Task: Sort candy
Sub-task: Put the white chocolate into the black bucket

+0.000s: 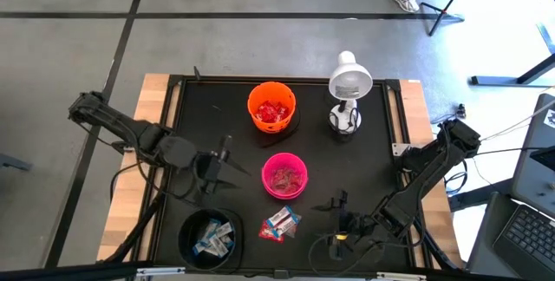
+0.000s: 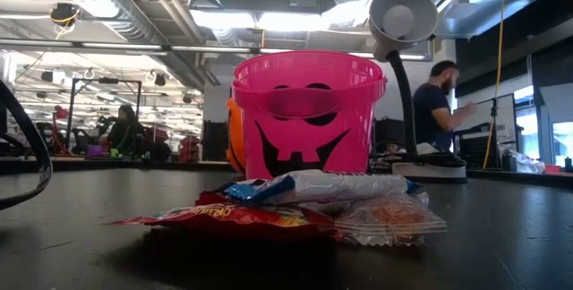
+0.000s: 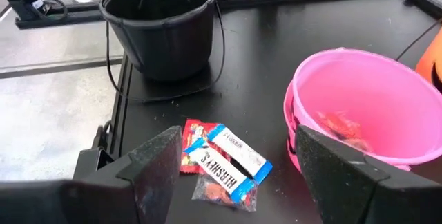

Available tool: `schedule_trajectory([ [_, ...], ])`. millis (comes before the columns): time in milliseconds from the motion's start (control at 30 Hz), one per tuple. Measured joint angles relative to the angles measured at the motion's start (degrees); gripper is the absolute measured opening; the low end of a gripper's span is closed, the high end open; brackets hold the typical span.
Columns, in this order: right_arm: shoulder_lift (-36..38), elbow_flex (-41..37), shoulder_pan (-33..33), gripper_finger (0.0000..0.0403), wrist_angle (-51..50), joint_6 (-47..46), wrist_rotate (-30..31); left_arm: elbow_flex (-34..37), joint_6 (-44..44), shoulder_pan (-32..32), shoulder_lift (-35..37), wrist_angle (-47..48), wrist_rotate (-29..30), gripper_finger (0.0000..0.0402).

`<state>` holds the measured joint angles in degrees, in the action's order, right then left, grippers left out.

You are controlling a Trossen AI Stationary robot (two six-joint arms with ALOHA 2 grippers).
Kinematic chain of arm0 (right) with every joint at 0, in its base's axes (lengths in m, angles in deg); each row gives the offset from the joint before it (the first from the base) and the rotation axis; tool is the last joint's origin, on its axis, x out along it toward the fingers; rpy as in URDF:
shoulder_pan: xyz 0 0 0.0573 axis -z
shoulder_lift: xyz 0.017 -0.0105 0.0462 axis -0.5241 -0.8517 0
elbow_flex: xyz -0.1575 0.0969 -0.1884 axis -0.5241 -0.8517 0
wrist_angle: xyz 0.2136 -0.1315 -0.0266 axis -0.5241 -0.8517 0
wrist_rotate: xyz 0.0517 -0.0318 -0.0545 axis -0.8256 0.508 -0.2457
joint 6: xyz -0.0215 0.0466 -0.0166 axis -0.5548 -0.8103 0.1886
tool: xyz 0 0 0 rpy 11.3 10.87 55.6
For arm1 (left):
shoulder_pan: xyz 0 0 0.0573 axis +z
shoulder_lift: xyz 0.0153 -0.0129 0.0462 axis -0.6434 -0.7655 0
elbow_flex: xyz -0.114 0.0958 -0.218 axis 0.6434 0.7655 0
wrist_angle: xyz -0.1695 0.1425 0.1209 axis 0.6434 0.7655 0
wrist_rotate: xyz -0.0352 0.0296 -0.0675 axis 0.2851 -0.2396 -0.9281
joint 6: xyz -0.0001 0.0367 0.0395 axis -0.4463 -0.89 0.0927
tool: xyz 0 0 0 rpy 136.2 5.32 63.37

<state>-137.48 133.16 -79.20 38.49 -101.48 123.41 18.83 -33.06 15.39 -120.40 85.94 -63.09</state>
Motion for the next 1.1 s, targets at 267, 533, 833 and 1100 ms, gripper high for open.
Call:
schedule_trajectory([
  [267, -0.02, -3.6, 0.0, 0.0278, 2.87, -1.19, -0.68, 10.07, 2.82, -0.1, 7.66, -7.92, 0.04, 0.0182],
  [533, -0.04, -6.33, 0.05, 0.0278, 4.64, -2.28, -0.75, 20.08, 5.78, -0.21, 13.24, -19.31, -0.15, 0.0182],
  [833, -0.04, -6.52, 0.07, 0.0278, 5.04, -2.59, -0.73, 21.0, 7.04, -0.23, 13.38, -20.86, -0.17, 0.0182],
  [1100, -0.04, -6.54, 0.11, 0.0278, 9.82, 0.3, -0.76, 21.0, 8.31, -0.25, 13.38, -20.97, -0.17, 0.0182],
])
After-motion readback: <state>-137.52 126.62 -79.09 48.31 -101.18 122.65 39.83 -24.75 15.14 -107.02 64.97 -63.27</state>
